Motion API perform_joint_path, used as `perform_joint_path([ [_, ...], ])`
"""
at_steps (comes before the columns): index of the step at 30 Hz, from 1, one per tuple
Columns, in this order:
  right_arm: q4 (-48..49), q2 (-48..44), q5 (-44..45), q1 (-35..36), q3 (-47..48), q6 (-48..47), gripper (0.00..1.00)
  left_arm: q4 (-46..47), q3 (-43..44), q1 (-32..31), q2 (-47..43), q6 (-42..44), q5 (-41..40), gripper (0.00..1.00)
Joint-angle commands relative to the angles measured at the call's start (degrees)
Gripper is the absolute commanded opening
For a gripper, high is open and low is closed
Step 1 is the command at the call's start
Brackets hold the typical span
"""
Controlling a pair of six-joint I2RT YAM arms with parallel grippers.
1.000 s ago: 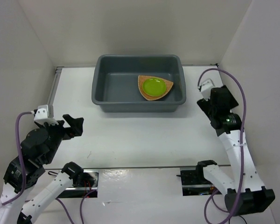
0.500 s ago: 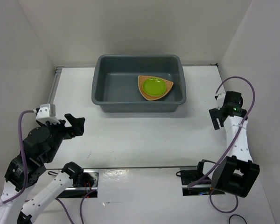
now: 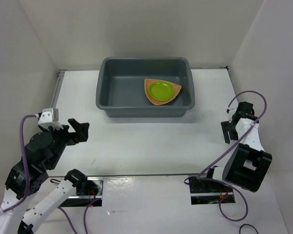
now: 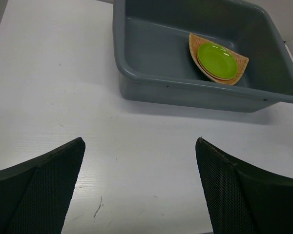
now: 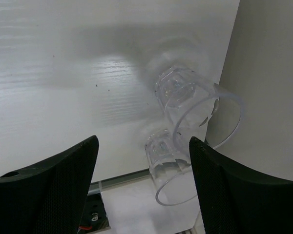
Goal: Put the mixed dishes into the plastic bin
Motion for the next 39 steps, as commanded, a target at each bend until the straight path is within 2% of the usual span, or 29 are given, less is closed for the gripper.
perform_joint_path([
  [1,4.6,3.3,0.3,-2.2,0.3,-0.2,0.79,2.4,-0.1,-0.1,-0.1,0.3,-0.4,1.00],
  [6,6.6,5.7,-0.2,-4.9,0.3,-1.9,0.78,1.9,-0.1,-0.1,-0.7,0.3,-0.4,1.00],
  [8,7.2,7.1,-0.2,-5.4,0.3,-2.5,0.72,1.9,-0.1,-0.1,-1.2,0.3,-1.0,1.00],
  [11,7.7,8.7,-0.7,-5.4,0.3,-3.1,0.51,1.9,-0.1,-0.1,-1.2,0.3,-1.0,1.00],
  [12,7.7,8.7,-0.7,-5.4,0.8,-3.1,0.34,1.9,-0.1,-0.1,-1.2,-0.2,-1.0,1.00],
  [14,5.0,7.8,-2.2,-5.4,3.2,-3.1,0.14,1.9,-0.1,-0.1,-1.8,-0.2,-1.0,1.00],
  [15,3.6,5.3,-4.5,-5.4,4.7,-3.1,0.00,1.9,-0.1,-0.1,-1.8,-0.2,-1.0,1.00],
  [18,-1.6,-1.2,-7.0,-2.3,13.3,-2.5,0.00,1.9,-0.1,-0.1,-2.3,-0.2,-1.5,1.00],
  [20,-1.6,-3.5,-3.6,6.4,21.0,-1.4,0.00,1.9,-0.1,-0.1,-2.3,-0.2,-1.5,1.00],
  [21,-0.9,-5.0,1.6,10.1,23.7,-1.4,0.00,1.9,-0.1,-0.1,-2.3,-0.2,-2.0,1.00],
  [22,-0.2,-5.1,5.0,18.4,29.0,-1.4,0.00,1.9,-0.1,-0.1,-2.3,-0.2,-2.0,1.00],
  [24,-0.5,-4.5,11.4,27.6,34.6,-1.4,0.00,1.9,-0.1,-0.1,-1.2,-0.2,-1.5,1.00],
  [25,-1.6,-2.0,15.1,35.2,40.6,-2.5,0.00,1.9,-0.1,-0.1,-0.2,-0.2,-1.0,1.00],
  [27,-6.3,4.2,15.2,39.8,50.5,-4.3,0.00,1.9,-0.1,-0.1,0.5,-0.2,-1.0,1.00],
  [29,-9.2,7.9,14.5,46.3,55.0,-7.1,0.00,1.9,-0.1,-0.1,0.5,-0.2,-1.0,1.00],
  [31,-7.4,9.6,16.8,53.9,55.9,-12.6,0.00,1.9,-0.1,-0.1,0.5,-0.2,-1.6,1.00],
  [34,-1.3,12.3,18.3,61.5,55.1,-20.3,0.00,1.9,-0.1,-0.1,-0.1,-0.7,-2.1,1.00],
  [37,-0.5,18.6,15.3,65.6,60.8,-22.0,0.00,1.9,-0.1,-0.1,-0.6,-0.7,-2.7,1.00],
  [39,-2.4,23.0,12.7,66.9,67.9,-20.2,0.00,1.9,-0.1,-0.1,-0.6,-0.7,-2.7,1.00],
])
